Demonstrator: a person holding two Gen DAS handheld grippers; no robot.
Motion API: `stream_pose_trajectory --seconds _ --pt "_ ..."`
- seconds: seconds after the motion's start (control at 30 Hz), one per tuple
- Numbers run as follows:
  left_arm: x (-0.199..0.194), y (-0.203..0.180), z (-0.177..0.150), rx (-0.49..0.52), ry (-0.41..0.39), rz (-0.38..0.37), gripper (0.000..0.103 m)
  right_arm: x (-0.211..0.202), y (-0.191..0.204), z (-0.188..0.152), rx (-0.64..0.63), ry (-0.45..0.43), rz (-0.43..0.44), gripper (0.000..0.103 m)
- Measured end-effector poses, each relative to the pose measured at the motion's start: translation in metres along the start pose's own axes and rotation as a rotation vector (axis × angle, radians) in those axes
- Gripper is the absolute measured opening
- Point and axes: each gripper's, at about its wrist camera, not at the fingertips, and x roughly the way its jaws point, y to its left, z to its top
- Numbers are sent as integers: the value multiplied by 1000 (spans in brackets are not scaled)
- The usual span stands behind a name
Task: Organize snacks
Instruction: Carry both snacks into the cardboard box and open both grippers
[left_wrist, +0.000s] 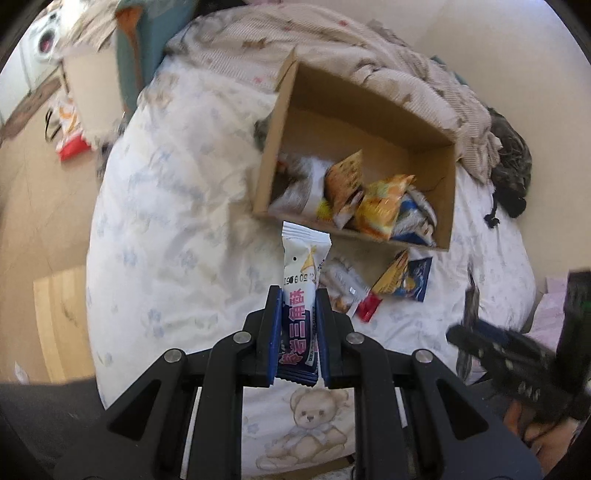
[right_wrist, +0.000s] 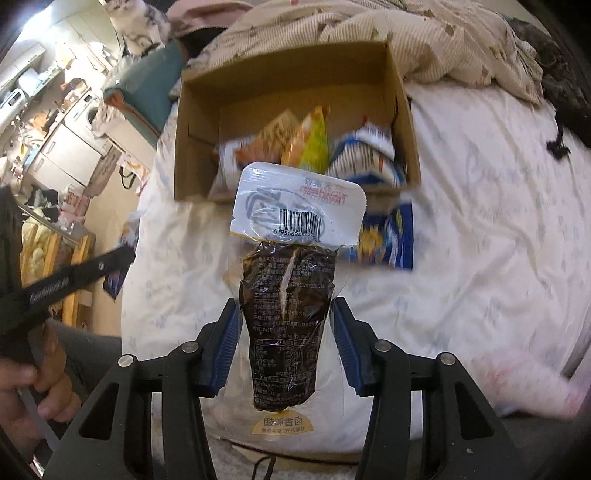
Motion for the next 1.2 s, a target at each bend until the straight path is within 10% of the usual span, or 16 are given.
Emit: stream_pose_trajectory --seconds 0.57,1.2 --pt "45 -62 102 188 -132 115 14 47 -46 104 108 -95 67 52" --pt "88 -57 117 193 -143 125 15 109 -64 157 187 2 101 59"
